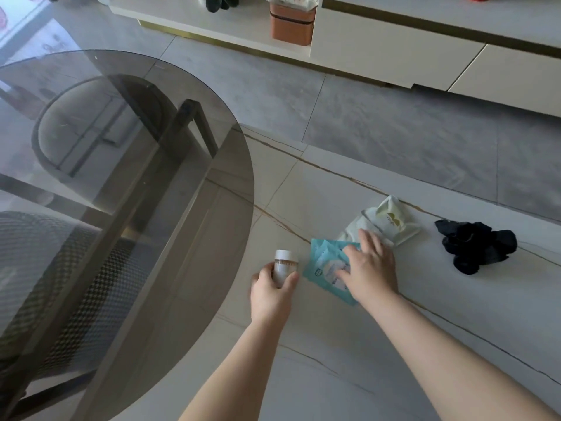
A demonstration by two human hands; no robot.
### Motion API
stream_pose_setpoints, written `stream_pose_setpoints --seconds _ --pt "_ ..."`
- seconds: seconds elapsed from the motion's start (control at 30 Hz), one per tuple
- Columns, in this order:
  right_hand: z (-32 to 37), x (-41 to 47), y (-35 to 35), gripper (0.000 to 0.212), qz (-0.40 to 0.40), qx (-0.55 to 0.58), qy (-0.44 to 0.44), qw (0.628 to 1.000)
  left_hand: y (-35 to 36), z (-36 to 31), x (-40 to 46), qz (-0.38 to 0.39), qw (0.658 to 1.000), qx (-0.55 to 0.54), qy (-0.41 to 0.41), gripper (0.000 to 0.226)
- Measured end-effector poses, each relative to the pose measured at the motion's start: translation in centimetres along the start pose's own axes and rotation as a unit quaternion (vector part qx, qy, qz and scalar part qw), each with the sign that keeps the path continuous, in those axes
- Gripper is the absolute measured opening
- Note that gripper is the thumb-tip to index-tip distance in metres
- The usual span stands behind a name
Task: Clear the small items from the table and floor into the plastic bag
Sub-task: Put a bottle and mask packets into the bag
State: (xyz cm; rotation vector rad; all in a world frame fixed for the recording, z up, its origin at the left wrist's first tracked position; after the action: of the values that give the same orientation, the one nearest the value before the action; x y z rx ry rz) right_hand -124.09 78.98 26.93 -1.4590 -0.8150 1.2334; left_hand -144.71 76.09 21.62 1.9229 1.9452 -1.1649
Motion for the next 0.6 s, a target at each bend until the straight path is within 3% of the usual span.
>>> stream_pose_setpoints --seconds 0.13,0.27,0.37,0.47,0.6 --pt "-0.6 -2.2 -0.2 0.027 -0.019 0.02 0.049 0.998 0.1 0.4 -0.3 0.008 1.0 0.005 0.004 0.047" --pt "-1.2 -5.0 0.9 0.025 0.07 0.177 0.089 0.978 -0.5 1.8 -2.4 0.02 0.999 0.045 -0.02 0.048" --pt "-2.8 -7.8 1.2 0.043 0.122 0.364 0.198 0.902 -1.5 3.0 -5.8 0.024 0.997 0.01 -0.077 0.028" --pt "-3.4 -11.4 1.0 0.009 0.177 0.457 0.25 0.835 -2.7 3.9 -9.8 0.022 0.993 -0.038 -0.106 0.026" --pt "-3.2 -16.0 -2.3 0.017 0.225 0.514 0.251 0.789 -5.5 3.5 -16.0 0.004 0.987 -0.099 -0.125 0.013"
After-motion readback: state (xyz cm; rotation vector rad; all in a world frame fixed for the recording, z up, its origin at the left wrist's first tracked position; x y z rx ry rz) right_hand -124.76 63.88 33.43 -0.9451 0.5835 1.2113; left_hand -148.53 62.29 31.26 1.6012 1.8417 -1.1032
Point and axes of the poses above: each hand's wrist, its own x-axis towards the middle knuckle, its own y-axis out of the palm, z = x × y, the point moved 9 cm from there along x, towards the middle knuckle, and after that the axes turned 4 degrees about y, right-handed, at the moved point
